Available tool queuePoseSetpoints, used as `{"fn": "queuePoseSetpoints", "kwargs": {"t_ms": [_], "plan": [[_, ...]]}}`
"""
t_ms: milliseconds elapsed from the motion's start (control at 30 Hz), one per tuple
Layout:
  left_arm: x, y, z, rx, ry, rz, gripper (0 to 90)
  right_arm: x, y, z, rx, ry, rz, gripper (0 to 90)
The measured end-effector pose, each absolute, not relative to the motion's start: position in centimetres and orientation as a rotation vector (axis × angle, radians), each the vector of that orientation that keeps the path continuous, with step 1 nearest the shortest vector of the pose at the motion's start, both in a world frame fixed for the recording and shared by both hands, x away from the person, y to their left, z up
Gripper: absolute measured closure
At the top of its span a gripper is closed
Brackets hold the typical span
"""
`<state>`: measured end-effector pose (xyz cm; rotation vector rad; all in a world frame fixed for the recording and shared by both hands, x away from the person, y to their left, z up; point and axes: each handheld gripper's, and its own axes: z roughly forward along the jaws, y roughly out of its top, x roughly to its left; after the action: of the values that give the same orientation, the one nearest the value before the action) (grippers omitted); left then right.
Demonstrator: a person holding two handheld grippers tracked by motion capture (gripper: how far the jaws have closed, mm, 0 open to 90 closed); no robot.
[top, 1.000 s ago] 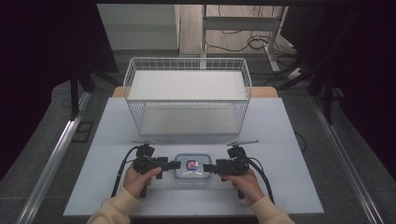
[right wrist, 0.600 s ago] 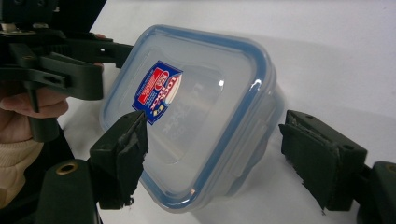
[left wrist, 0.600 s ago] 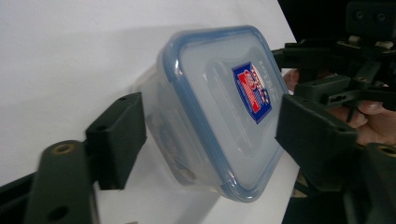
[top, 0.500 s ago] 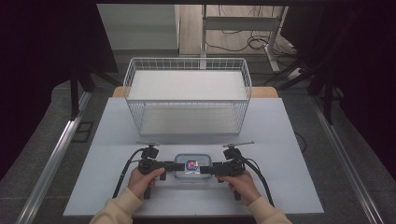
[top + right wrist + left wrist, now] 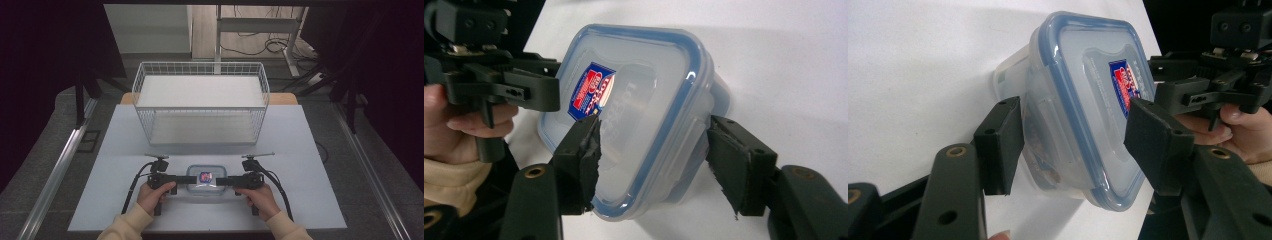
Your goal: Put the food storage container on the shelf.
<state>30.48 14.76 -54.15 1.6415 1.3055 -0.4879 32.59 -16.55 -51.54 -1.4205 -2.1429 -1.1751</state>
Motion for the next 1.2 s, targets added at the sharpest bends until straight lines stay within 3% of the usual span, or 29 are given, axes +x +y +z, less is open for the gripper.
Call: {"fn": "queuePoseSetpoints", "kwargs": {"t_ms": [500, 1200], "plan": [[28.9, 14.8, -53.2, 1.638, 1.291, -0.399, 49.1, 31.5, -17.2, -51.2, -1.433, -2.096, -1.261, 50.3], [28.3, 14.7, -52.7, 1.637, 1.28, -0.388, 50.5, 31.0, -17.1, -50.4, -1.386, -2.182, -1.293, 50.9]]}}
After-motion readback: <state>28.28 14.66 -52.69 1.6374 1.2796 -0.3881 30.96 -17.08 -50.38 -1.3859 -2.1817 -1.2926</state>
